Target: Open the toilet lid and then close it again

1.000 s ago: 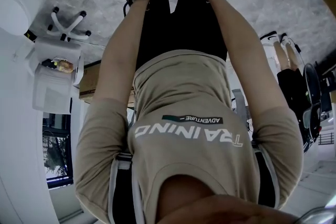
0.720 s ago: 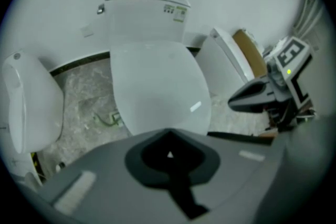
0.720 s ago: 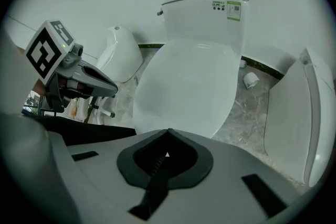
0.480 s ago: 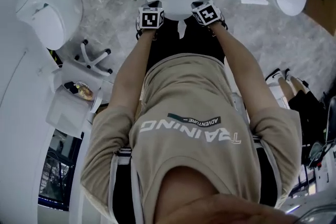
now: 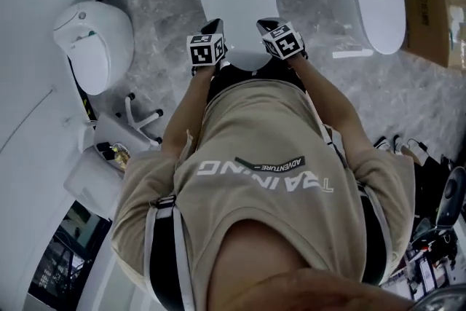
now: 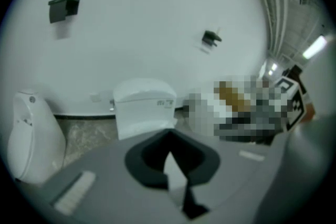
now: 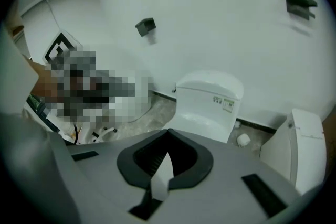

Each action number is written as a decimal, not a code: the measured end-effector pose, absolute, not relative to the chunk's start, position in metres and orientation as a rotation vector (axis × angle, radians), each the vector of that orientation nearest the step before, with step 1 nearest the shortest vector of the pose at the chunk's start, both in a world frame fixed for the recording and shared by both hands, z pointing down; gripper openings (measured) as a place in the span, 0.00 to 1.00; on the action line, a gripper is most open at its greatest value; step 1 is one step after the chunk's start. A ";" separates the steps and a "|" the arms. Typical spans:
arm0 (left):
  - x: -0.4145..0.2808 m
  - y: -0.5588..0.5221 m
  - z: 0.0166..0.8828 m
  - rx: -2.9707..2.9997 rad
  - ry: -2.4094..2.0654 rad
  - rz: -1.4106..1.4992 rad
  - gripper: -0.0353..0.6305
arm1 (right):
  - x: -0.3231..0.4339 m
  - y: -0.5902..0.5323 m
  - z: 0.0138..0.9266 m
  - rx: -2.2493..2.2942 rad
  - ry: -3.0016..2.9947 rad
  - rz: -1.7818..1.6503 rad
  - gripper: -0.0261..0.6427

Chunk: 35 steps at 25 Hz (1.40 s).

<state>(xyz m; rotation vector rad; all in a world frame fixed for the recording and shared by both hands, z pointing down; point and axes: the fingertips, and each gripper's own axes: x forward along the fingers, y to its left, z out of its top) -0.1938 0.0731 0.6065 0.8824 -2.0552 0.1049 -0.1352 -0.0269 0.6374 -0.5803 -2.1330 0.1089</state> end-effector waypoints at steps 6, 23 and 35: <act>-0.219 0.058 0.516 0.991 -2.245 0.053 0.06 | -0.171 -0.030 0.546 -0.605 -2.375 0.026 0.05; -0.245 0.045 0.292 1.211 -2.773 0.011 0.06 | -0.206 -0.044 0.296 -0.665 -2.969 -0.092 0.05; -0.251 0.061 0.283 1.234 -2.788 0.041 0.06 | -0.205 -0.047 0.280 -0.633 -3.010 -0.037 0.05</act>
